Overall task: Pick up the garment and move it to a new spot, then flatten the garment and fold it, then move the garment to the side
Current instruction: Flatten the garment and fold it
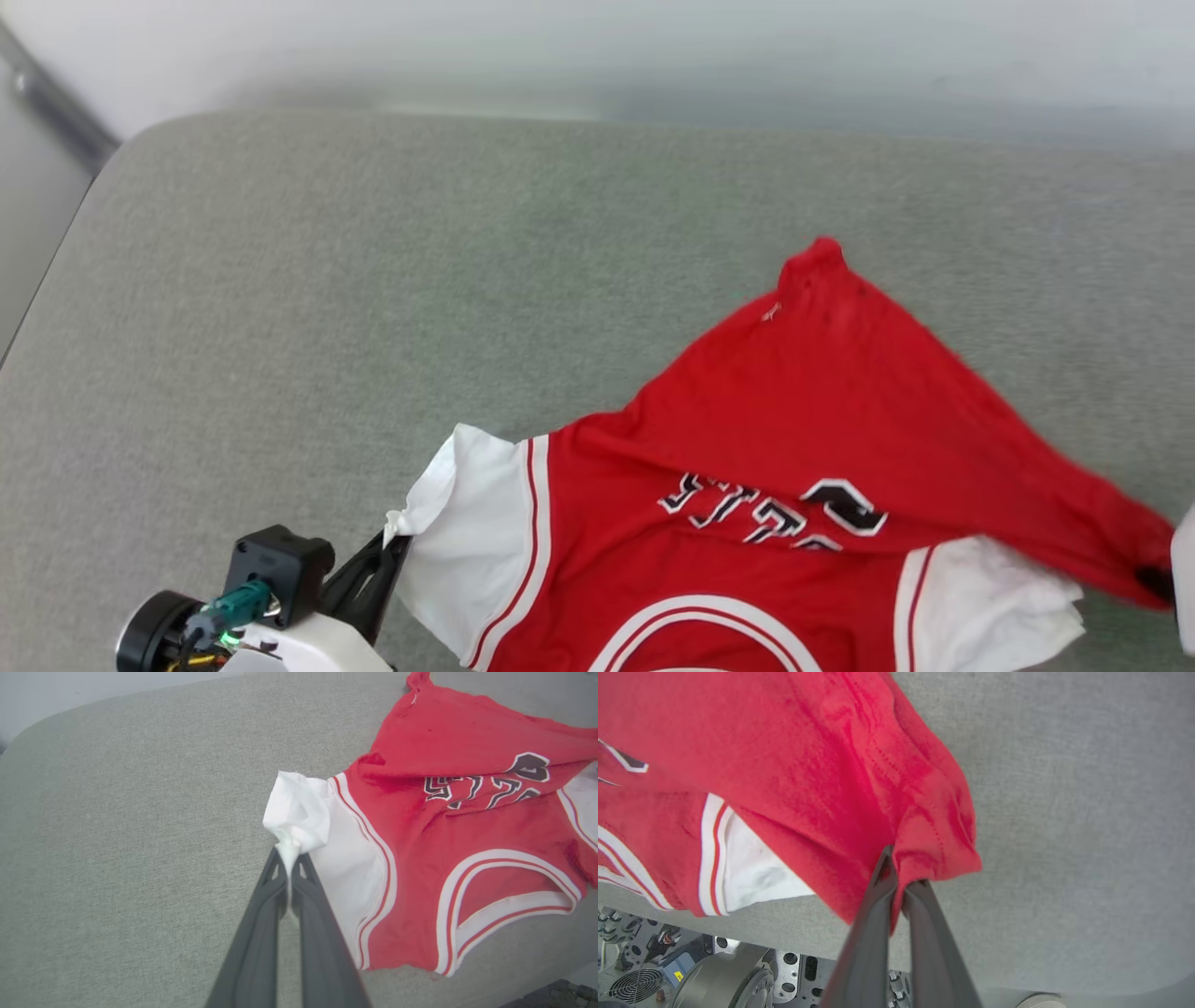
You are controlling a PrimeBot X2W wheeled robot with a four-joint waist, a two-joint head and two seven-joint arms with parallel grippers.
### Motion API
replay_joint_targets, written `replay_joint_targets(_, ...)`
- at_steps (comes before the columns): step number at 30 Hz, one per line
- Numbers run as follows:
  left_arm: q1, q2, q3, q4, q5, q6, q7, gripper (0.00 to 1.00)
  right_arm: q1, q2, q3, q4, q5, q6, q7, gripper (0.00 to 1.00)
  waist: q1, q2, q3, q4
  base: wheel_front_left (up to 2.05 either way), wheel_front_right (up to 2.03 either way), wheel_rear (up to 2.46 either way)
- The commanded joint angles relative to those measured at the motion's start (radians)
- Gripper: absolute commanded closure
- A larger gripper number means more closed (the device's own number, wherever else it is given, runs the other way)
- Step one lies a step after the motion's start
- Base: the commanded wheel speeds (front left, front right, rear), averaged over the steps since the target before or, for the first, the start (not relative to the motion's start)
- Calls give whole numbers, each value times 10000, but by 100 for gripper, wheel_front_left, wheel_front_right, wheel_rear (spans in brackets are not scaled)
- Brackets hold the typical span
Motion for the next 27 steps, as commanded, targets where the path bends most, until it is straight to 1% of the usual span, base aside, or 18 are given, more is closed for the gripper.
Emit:
replay_joint_targets(1,116,-226,74,15,-184,95,-175,100,533,235,-230,-342,50,-4,-61,100,2,0,-313,-300,0,0,0)
replay_joint_targets(5,285,-373,-8,127,-270,172,-289,100,1524,736,-588,-892,-16,-4,-69,100,2,0,-478,-410,0,0,0)
replay_joint_targets(9,346,-474,-32,211,-310,213,-391,100,2262,1128,-668,-955,-100,-4,-197,100,2,0,-551,-444,0,0,0)
replay_joint_targets(11,356,-473,-63,259,-267,215,-407,100,2476,1157,-568,-904,-179,-4,-314,100,2,0,-555,-435,0,0,0)
replay_joint_targets(14,308,-493,-144,266,-244,177,-402,100,2642,999,-420,-841,-255,-4,-583,100,2,0,-538,-375,0,0,0)
replay_joint_targets(15,278,-483,-162,257,-228,167,-389,100,2578,982,-372,-881,-178,-4,-695,82,2,0,-525,-348,0,0,0)
replay_joint_targets(16,247,-464,-179,249,-208,174,-374,100,2489,934,-377,-906,-133,-4,-788,0,2,0,-502,-316,0,0,0)
replay_joint_targets(20,89,-472,-250,179,-124,156,-358,100,2028,531,-256,-1178,31,-4,-930,0,2,0,-343,-171,0,0,0)
replay_joint_targets(25,-127,-535,-404,66,-48,86,-309,100,840,-56,-56,-1818,486,-4,-504,0,2,0,-58,71,0,0,0)
replay_joint_targets(27,-209,-545,-433,-13,-15,73,-320,100,176,-149,86,-2038,619,-4,-317,0,2,0,148,185,0,0,0)
